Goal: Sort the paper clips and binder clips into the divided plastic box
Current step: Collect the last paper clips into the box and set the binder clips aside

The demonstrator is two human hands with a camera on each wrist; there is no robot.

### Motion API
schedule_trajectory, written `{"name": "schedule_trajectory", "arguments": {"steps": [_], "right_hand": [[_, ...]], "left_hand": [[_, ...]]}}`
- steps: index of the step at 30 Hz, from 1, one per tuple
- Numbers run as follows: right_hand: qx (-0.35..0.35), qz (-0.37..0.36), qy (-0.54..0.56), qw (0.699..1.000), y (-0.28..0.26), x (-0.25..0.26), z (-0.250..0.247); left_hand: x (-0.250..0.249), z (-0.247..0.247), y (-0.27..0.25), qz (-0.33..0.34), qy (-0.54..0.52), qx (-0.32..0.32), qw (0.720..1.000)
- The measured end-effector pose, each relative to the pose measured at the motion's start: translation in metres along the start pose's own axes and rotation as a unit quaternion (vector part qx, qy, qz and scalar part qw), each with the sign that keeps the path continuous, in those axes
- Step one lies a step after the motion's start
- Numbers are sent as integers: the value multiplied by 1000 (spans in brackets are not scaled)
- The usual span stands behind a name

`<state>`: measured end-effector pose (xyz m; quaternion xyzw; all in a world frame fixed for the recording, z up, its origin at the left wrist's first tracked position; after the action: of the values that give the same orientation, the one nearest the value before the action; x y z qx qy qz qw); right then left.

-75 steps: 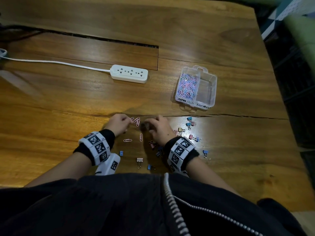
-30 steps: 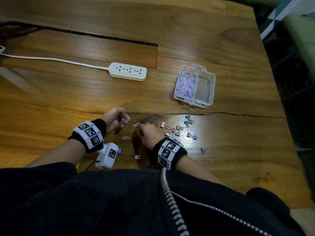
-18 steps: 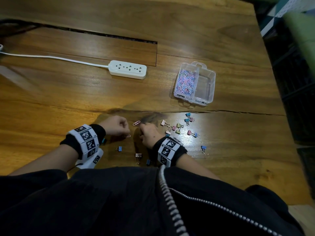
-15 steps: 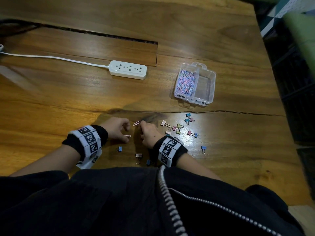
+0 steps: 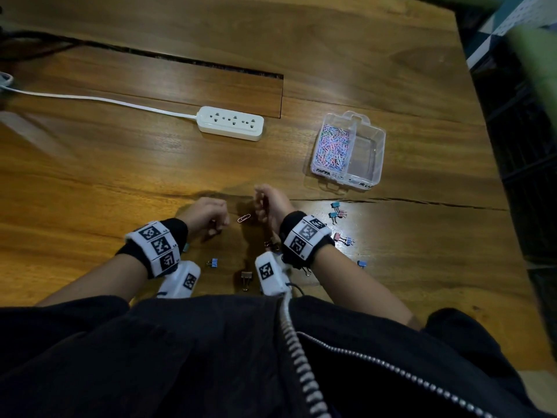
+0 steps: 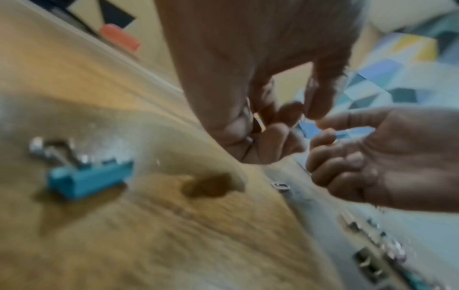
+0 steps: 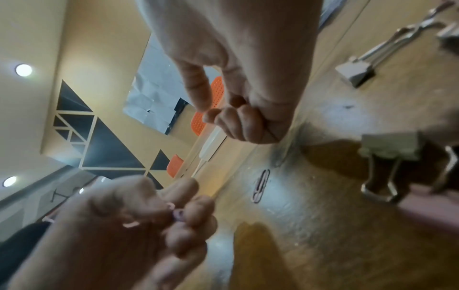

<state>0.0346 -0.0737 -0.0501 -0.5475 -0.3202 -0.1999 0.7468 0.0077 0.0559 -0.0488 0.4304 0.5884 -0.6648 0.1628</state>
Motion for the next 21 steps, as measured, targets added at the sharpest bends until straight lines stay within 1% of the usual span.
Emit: {"name": "schedule_trajectory", "arguments": {"steps": [1,2,3,4,5,6,7,8,9,11,12,14,15,16,17,19,21], "right_hand": [[1,-3,-77,997,2,1,2],[2,-15,-182,983,4,4,5],[6,-31,-298,954,4,5,10],[5,-46,-411,910,5,5,13],[4,-54,-500,864,7,2,15],[6,-56,-557,828,8,0,17],[8,-62,-592,803,8,-2,19],[12,-65,-609,790,7,-3,20],[13,-66,-615,786,7,-4,19],[13,-63,-606,793,3,-5,13],[10,-61,-585,809,0,-6,7],[10,-65,-493,867,-12,-3,-10],[10,-81,-438,895,-21,3,-19],[2,-99,-382,919,-30,10,-31],[-12,-113,-338,934,-39,19,-44],[-62,-119,-290,947,-52,38,-76],[-106,-89,-256,957,-56,51,-108]], "left_hand": [[1,-2,-1,10,-81,-14,997],[3,-3,-2,14,-136,-26,990],[4,-3,-2,13,-169,-34,985],[5,-2,-2,9,-188,-38,981],[6,-1,-1,1,-197,-39,980],[8,1,0,-11,-201,-37,979],[9,3,0,-26,-206,-32,978],[10,4,1,-42,-214,-25,976],[11,6,2,-56,-225,-16,973],[11,8,2,-78,-248,-3,966],[10,9,2,-86,-256,0,963],[5,13,3,-96,-261,5,961],[0,16,4,-98,-261,8,960],[-5,20,6,-99,-262,16,960],[-12,25,8,-98,-263,30,959],[-30,41,13,-94,-274,70,955],[-53,57,20,-88,-280,100,951]]}}
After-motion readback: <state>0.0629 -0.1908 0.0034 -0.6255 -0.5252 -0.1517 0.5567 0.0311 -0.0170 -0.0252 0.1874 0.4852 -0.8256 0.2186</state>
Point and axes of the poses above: each hand's wrist, its own y-axis towards the middle knuckle, its own z-axis out of the palm, x = y × z, the point moved 7 cm from there along y, towards the middle knuckle, and after that the axes turned 8 degrees about x, right-handed, at the moved point
